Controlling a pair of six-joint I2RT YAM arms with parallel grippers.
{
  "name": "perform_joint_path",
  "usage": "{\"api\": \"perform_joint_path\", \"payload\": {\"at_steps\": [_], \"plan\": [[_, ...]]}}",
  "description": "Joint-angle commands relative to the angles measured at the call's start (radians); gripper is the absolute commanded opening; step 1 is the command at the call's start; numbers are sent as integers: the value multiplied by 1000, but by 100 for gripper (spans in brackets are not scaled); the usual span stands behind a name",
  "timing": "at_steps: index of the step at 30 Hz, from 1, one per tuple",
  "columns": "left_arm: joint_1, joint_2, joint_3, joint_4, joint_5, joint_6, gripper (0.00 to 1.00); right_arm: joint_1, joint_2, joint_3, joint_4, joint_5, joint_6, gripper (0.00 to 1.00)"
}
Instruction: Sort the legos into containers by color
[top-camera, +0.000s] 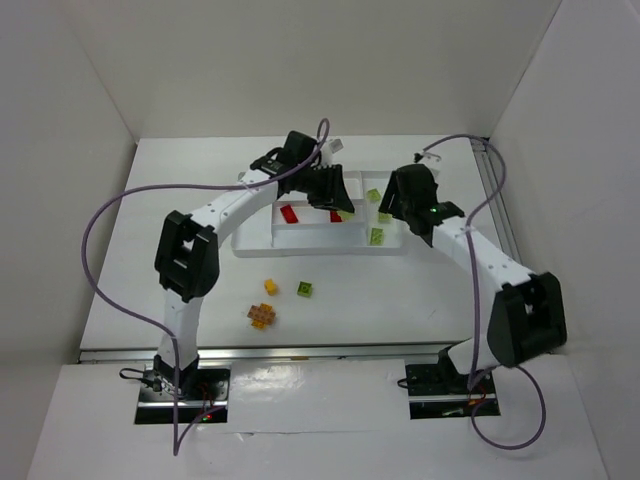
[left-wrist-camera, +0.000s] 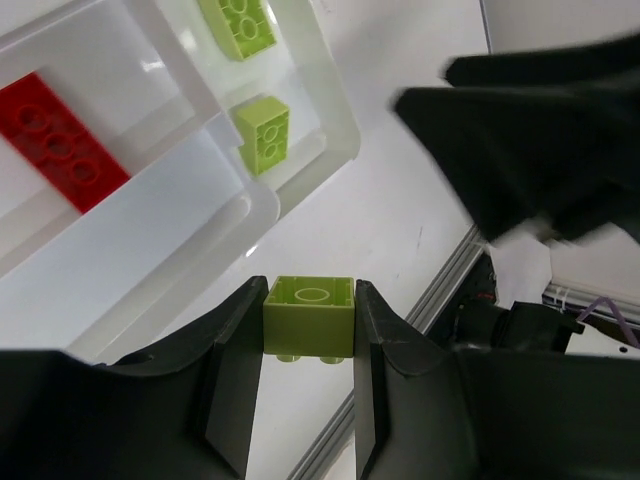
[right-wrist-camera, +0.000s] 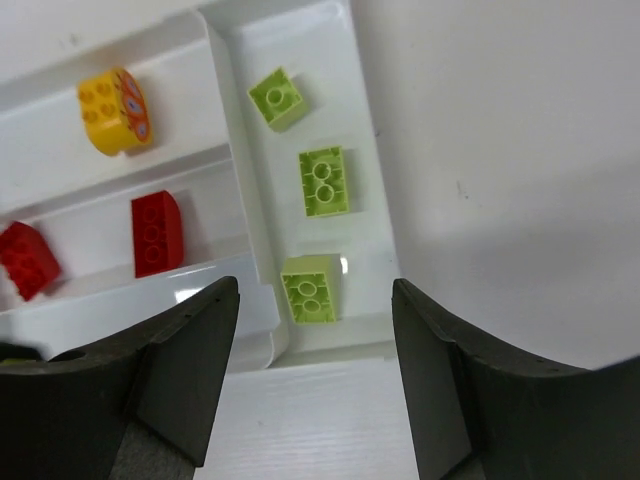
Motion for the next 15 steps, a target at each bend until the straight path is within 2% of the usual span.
{"api": "perform_joint_path", "payload": {"at_steps": [1,4,6,9,13,14,15], "plan": [[-50,75,92,65,48,-25,0,-29,-183,-82,-29,122,67,70],[-69,132,121,146,120,-57,0,-99,-321,-172,-29,59,89,74],[-69,194,168,165,101,-58,0,-122,-413,-202,-41,49,89,75],[-69,292,279,153,27,-58,0,-133,-493,-233,-57,69,100,75],[-69,440,482,142,25,-68,0,-153,-526,-243,-93,56,100,75],[-69,466,509,142,34,-68,9,-153,-535,-243,-107,44,100,75],[-69,486,529,142,35,-80,9,-153,-535,-243,-107,35,109,75]]}}
